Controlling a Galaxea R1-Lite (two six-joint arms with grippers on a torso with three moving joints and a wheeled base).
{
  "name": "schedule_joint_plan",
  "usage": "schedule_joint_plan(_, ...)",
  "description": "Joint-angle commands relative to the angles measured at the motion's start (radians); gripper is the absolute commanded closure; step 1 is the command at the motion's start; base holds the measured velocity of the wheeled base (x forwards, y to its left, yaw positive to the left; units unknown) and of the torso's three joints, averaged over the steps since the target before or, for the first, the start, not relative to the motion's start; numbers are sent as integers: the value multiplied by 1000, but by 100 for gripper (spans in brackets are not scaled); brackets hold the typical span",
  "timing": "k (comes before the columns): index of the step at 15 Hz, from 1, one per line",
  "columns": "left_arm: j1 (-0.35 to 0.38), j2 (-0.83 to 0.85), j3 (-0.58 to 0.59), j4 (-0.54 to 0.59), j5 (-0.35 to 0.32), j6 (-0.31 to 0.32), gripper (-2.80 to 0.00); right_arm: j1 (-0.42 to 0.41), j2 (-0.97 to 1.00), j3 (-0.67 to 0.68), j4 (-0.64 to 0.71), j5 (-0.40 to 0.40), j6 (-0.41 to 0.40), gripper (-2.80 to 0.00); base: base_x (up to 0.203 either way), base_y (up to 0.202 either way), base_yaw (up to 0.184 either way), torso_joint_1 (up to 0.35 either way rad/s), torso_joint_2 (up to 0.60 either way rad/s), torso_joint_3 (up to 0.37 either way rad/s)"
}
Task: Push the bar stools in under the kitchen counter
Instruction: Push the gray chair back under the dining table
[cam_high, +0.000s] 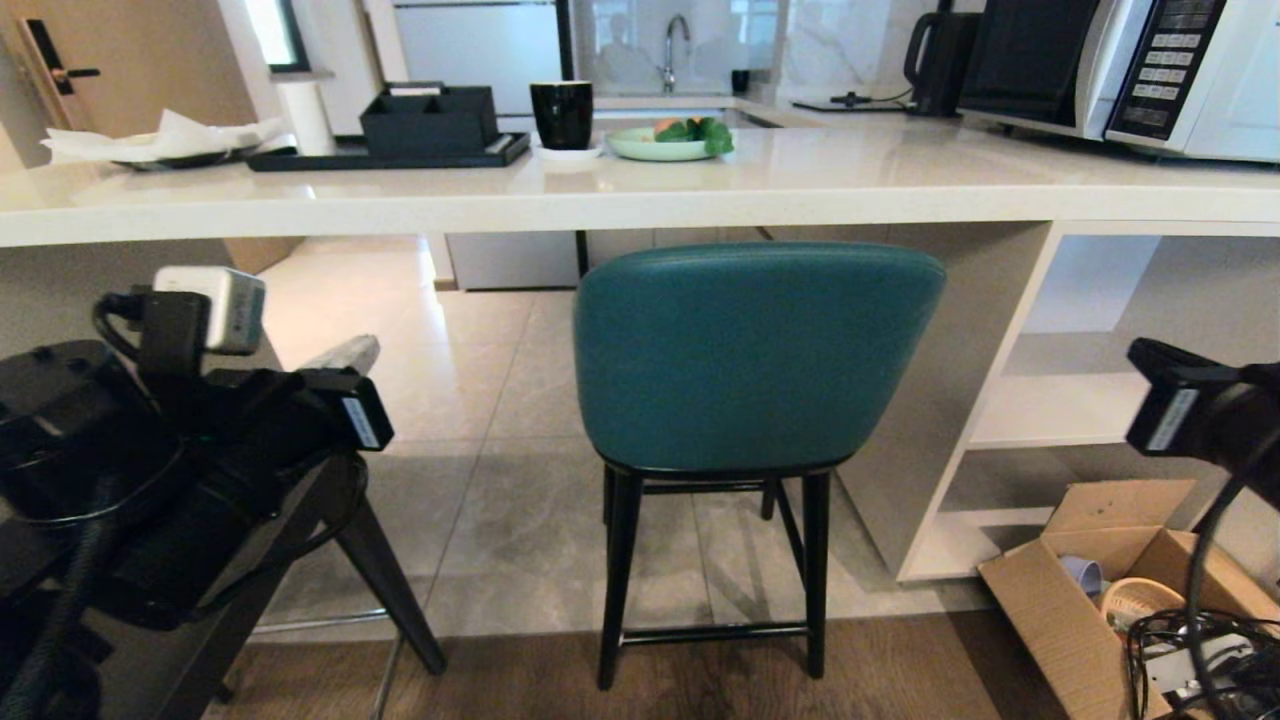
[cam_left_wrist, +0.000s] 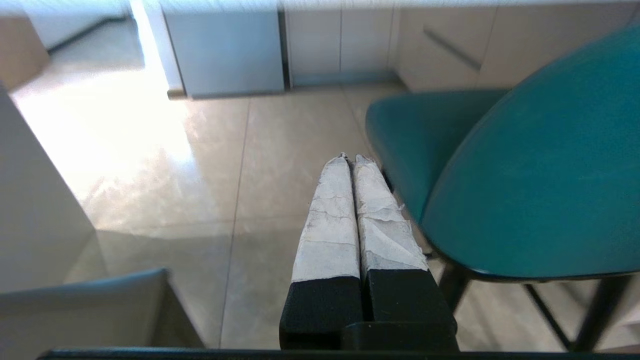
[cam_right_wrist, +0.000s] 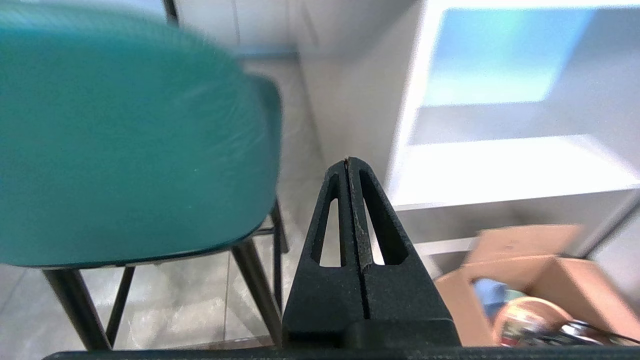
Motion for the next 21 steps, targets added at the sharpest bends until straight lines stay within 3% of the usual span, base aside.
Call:
schedule_joint_plan(1, -5, -298, 15, 137, 13, 2, 0, 2, -266, 2, 135, -2, -1, 0, 0, 0, 0, 0, 0, 0)
schedule_joint_plan(6, 128, -797, 42, 545, 20, 4, 0, -15, -686, 19, 567, -2, 2, 0, 0, 0, 0, 0, 0, 0)
schedule_joint_plan(8, 172, -960, 46, 667, -8, 5, 0, -22, -769, 64, 619, -2, 2, 0, 0, 0, 0, 0, 0, 0)
schedule_joint_plan(12, 265, -1195, 46, 1036, -81, -7, 0, -51, -883, 119, 676, 3, 2, 0, 0, 0, 0, 0, 0, 0)
schedule_joint_plan(15, 340, -1246, 132, 1009, -101, 26, 0, -67, -940, 151, 707, -22, 6, 0, 0, 0, 0, 0, 0, 0)
schedule_joint_plan(18, 369, -1414, 190, 1165, -129, 105, 0, -67, -941, 170, 695, -24, -1, 0, 0, 0, 0, 0, 0, 0)
schedule_joint_plan(20, 375, -1482, 221, 1311, -130, 98, 0, -67, -939, 210, 694, -25, -1, 0, 0, 0, 0, 0, 0, 0)
schedule_joint_plan(21, 376, -1482, 246, 1299, -115, 72, 0, -67, -939, 243, 693, -26, -2, 0, 0, 0, 0, 0, 0, 0)
